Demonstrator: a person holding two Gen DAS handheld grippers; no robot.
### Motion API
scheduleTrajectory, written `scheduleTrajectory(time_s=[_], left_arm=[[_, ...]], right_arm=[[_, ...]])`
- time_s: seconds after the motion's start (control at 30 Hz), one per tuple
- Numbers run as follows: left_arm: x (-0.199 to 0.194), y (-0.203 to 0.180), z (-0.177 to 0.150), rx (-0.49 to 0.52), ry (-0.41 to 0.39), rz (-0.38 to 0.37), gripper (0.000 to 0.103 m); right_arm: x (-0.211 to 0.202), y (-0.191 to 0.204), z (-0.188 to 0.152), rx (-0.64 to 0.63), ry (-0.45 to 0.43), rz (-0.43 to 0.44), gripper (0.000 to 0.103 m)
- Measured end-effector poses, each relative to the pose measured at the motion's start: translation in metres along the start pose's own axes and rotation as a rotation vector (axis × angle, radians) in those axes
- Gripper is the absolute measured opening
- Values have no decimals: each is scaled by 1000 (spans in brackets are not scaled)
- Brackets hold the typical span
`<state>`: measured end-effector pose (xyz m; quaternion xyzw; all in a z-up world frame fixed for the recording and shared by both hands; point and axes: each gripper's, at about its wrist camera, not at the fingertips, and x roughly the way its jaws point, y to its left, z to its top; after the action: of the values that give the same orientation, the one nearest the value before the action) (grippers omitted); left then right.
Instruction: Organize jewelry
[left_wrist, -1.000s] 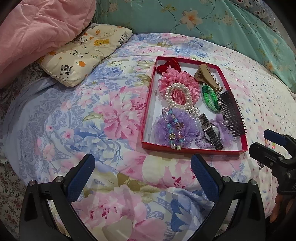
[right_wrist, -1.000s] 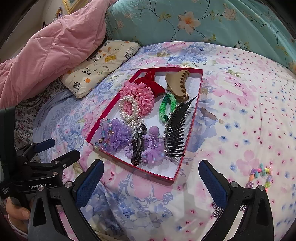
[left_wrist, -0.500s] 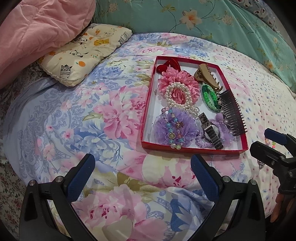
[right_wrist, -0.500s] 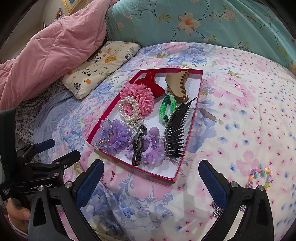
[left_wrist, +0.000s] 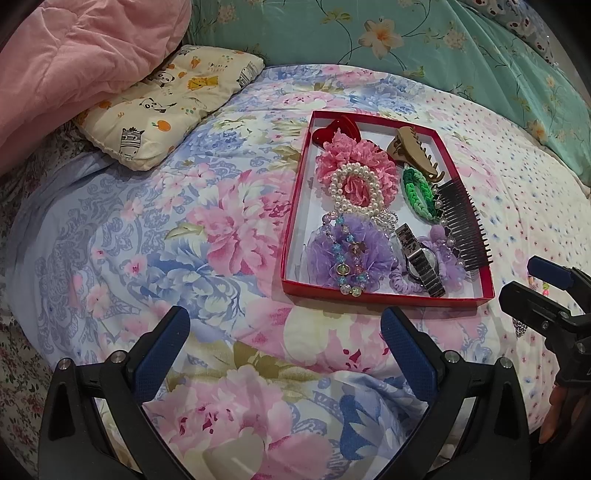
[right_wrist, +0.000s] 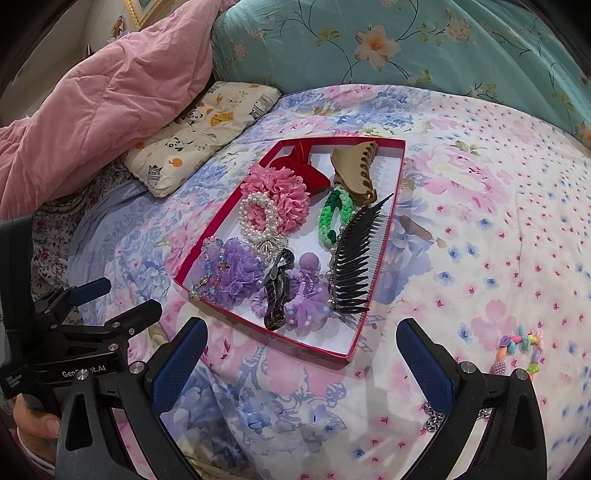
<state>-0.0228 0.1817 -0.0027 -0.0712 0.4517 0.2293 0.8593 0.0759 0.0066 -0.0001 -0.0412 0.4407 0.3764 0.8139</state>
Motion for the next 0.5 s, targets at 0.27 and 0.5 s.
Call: scheduleTrajectory(time_s=[0.27,0.5], left_arm=[[0,0,0,-1,1,0,103],[-1,0,1,-1,1,0,103]], right_arm=[[0,1,0,0,-1,0,103],[-1,1,0,3,-1,4,103]])
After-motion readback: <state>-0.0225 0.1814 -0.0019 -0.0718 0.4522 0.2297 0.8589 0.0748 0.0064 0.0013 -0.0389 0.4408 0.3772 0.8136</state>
